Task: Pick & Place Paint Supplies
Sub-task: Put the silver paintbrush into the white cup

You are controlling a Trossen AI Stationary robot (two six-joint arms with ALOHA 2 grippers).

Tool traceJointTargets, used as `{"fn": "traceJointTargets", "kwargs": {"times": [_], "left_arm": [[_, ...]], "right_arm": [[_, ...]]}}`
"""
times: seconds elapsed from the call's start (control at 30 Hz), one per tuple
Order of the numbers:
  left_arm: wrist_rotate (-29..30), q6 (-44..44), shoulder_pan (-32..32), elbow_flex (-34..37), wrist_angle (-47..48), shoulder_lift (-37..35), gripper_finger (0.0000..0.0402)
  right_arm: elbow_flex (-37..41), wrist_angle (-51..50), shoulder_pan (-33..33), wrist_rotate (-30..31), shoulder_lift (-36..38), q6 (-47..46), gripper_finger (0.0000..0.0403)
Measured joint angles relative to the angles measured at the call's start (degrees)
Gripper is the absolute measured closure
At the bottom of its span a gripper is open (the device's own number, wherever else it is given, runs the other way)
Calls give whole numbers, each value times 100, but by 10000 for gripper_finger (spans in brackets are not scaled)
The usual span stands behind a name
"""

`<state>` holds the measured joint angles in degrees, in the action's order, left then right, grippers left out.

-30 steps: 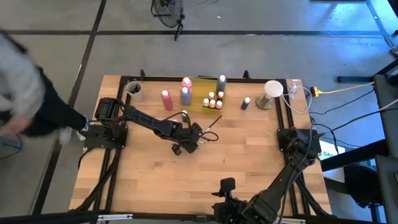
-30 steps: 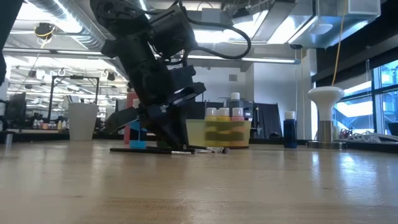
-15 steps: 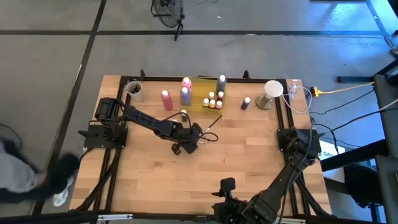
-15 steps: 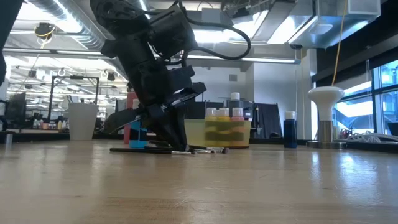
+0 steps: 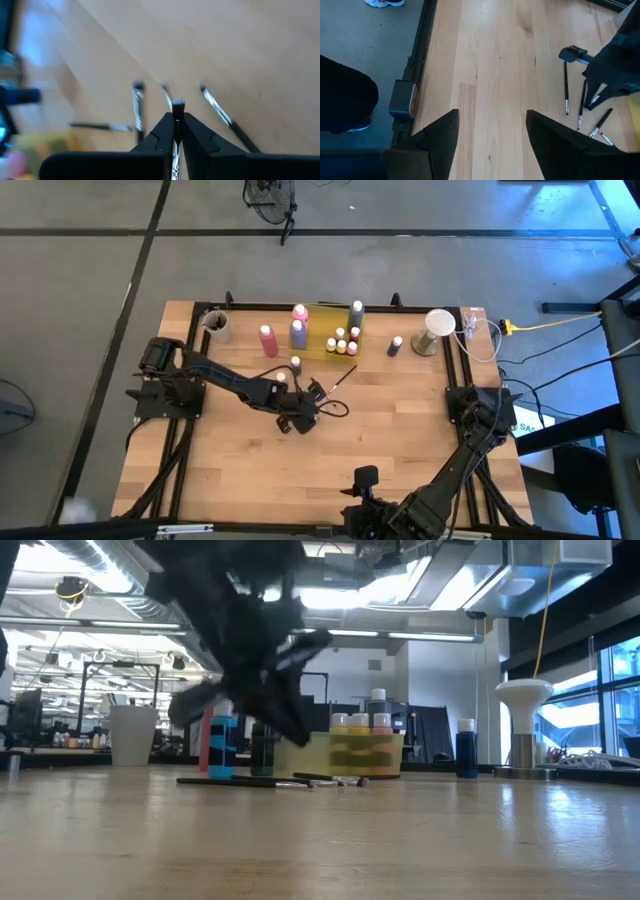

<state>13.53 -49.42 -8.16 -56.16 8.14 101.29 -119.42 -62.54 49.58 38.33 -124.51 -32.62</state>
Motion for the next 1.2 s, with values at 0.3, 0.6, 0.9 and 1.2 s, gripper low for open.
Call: {"fn": "traceJointTargets", "kwargs": {"times": [0.3, 0.6, 0.9, 1.2], "left_arm": [[-962, 471, -408, -16, -967, -958, 387], [-718, 1546, -494, 203, -1133, -2625, 387], [1434, 2171, -772, 1415, -1894, -4293, 387], [3822, 2145, -1188, 3008, -3893, -6033, 387]], "right_arm": [[0, 15, 1, -2, 0, -44, 169], [0, -8, 28, -24, 0, -301, 169], [0, 88, 131, -105, -2, -420, 169], [2, 159, 133, 2, -2, -466, 169]]}}
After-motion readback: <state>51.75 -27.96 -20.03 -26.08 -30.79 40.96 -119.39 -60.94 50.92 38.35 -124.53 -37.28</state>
